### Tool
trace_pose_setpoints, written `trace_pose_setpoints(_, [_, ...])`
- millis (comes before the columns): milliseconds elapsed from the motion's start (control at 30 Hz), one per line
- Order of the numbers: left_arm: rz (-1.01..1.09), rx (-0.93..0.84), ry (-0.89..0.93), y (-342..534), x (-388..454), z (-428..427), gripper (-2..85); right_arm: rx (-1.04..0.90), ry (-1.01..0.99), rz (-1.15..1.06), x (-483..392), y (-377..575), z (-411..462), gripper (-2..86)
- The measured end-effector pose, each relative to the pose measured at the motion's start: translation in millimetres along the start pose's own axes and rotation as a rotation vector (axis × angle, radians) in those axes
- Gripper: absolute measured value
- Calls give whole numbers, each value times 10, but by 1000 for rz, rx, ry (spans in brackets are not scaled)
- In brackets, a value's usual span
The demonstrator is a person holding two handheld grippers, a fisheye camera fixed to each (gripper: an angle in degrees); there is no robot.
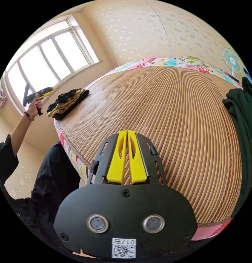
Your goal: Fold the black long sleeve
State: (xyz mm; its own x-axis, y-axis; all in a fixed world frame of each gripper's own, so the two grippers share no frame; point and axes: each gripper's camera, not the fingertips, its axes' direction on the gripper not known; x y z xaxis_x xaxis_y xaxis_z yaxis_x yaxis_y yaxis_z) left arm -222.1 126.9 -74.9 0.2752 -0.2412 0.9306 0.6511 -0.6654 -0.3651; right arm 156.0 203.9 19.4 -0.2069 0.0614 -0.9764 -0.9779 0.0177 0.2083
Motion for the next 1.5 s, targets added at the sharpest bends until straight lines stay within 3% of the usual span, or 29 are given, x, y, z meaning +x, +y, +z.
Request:
trace_pose_setpoints(67, [-175,-235,15,-142,-199,574,82,13,-63,21,113,50,-29,4])
trace_pose_setpoints(167, [-349,-234,165,-150,-352,657,58,29,-132,41,253,131,-62,3])
trace_pose_setpoints(300, [35,-142,305,-526,420,52,32,39,-171,53,390,216,-85,3])
trace_pose_setpoints(367, [255,-37,444,-608,820,-498,28,45,-167,47,416,254,-103,3])
trace_pose_setpoints(433, [441,115,720,-544,1131,-1280,25,47,-171,47,466,295,-133,3])
trace_pose_setpoints(533, [550,193,851,-268,1326,-1800,24,46,-176,50,525,339,-183,3])
trace_pose_setpoints(667, [568,19,720,293,1557,-1421,23,53,-179,53,590,421,-266,5])
trace_pose_setpoints(733, [601,-164,524,823,1676,-787,16,60,-185,57,639,487,-329,7])
trace_pose_setpoints(800, [565,-320,444,1226,1646,-292,13,63,-174,51,647,531,-375,12])
trace_pose_setpoints(900, [414,-472,473,1728,1448,188,15,44,-115,40,590,612,-469,16])
trace_pose_setpoints(1033, [238,-352,543,1779,1289,96,52,45,7,-82,343,1002,-725,9])
trace_pose_setpoints(1200, [392,-220,517,1277,1820,-156,98,77,17,-46,391,1374,-1015,5])
trace_pose_setpoints(1367, [450,-225,564,913,2307,-65,135,109,-136,32,761,1529,-1199,8])
trace_pose_setpoints(1500, [488,-381,360,1065,2581,515,87,127,-181,47,944,1646,-1339,10])
